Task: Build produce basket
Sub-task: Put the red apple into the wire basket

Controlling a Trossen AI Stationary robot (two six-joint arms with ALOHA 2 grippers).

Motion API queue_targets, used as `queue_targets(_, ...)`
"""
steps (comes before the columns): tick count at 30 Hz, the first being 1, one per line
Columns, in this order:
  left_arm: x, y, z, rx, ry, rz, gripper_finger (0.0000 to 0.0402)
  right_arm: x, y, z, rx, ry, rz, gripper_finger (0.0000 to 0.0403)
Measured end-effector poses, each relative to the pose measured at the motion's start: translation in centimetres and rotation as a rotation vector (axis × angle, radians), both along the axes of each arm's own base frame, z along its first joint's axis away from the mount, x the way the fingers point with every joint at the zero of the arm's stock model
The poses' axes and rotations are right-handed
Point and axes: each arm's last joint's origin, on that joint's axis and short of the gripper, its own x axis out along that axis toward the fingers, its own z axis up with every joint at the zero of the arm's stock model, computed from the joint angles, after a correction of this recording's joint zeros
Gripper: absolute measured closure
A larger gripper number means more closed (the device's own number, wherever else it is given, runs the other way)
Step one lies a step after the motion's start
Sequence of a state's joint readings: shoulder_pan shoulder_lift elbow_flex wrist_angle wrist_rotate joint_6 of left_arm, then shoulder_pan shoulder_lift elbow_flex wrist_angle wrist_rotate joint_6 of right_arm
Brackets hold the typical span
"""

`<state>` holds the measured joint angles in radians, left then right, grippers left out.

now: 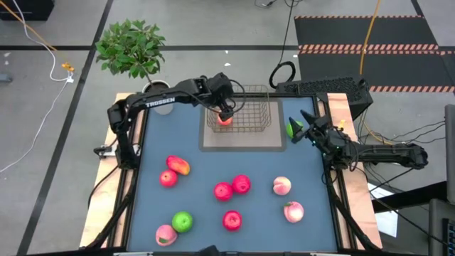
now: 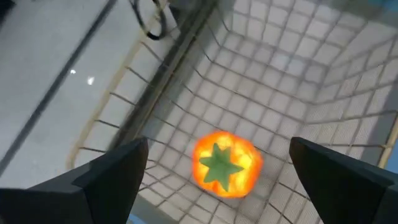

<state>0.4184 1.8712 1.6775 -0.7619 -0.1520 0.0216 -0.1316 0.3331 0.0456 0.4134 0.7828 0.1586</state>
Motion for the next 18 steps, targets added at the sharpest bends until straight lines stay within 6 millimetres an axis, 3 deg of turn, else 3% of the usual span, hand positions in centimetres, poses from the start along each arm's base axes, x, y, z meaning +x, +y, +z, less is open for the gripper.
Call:
queue_targets(4, 0.7, -0.6, -1.2, -0.082, 0.013, -0.045, 0.0011, 0.1, 0.1, -0.1, 0.054, -0.058, 0.035, 0.0083)
queue_targets(8, 1.0, -2.8, -1.4, -0.135, 0.047, -0.071, 0.0012, 0.6, 0.7, -0.3, 0.178, -0.153, 0.251, 0.0083)
queue_targets(14, 1.6, -9.0, -1.4, -0.021, 0.175, -0.087, 0.0012, 1.1, 1.8, -0.3, 0.305, -0.217, 0.545, 0.0083)
queue_targets(18, -0.1, -14.3, -0.1, 0.018, 0.279, -0.15, 0.0012, 1.1, 2.3, 0.4, 0.365, -0.328, 0.615, 0.0083)
